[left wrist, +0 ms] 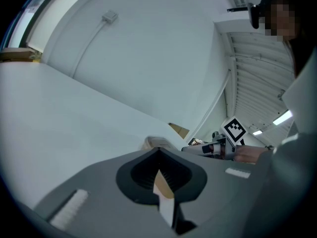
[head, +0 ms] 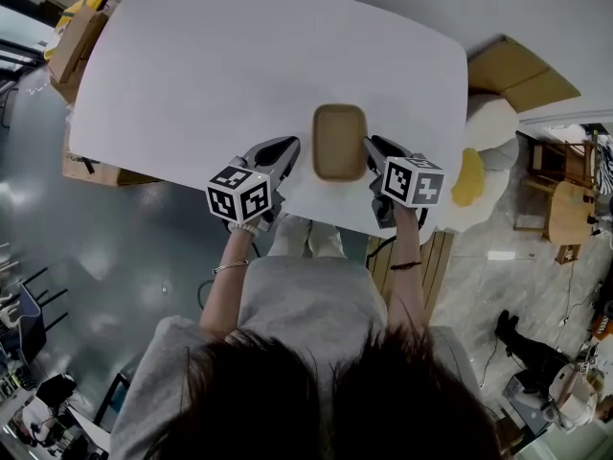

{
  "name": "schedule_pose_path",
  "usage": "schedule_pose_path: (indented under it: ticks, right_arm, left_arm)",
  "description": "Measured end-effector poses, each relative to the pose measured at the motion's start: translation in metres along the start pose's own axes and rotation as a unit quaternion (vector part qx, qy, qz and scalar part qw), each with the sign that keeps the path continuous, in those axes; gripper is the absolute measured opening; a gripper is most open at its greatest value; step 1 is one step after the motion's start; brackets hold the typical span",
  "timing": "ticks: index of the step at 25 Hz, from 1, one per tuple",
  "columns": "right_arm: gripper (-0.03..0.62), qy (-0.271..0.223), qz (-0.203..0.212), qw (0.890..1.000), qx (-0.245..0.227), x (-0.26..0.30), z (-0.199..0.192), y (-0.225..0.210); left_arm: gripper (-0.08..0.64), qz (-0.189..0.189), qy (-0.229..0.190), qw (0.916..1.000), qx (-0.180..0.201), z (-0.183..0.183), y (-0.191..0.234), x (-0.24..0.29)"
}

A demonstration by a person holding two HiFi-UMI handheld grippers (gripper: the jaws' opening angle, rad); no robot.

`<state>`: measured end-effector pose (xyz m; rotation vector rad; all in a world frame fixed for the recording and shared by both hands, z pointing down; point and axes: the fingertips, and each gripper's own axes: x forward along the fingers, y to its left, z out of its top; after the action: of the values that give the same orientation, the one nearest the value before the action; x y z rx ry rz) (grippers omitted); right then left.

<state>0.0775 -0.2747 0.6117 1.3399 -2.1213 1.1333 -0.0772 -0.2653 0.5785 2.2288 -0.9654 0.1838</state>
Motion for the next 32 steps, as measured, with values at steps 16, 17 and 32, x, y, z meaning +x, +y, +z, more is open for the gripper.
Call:
schedule_pose_path:
  ticks: [16, 17, 32]
  right_arm:
    - [0.069, 0.004, -0.011, 1.0, 0.023, 0.0043, -0.0038, -0.0053]
    - [0.067, 0.003, -0.012, 1.0, 0.024, 0.005, -0.0039, -0.0055]
    - [0.048, -0.005, -0.024, 0.999, 0.028, 0.0039, -0.001, -0.0029]
  left_arm:
    - [-0.009, 0.007, 0.007, 0.9999, -0.005, -0.0066, 0.0053, -0.0025]
    - [-0.009, 0.008, 0.007, 0.9999, -0.005, -0.0067, 0.006, -0.0024]
    - [-0.009, 0.007, 0.0, 1.0, -0.003, 0.0001, 0.0059, -0.0055]
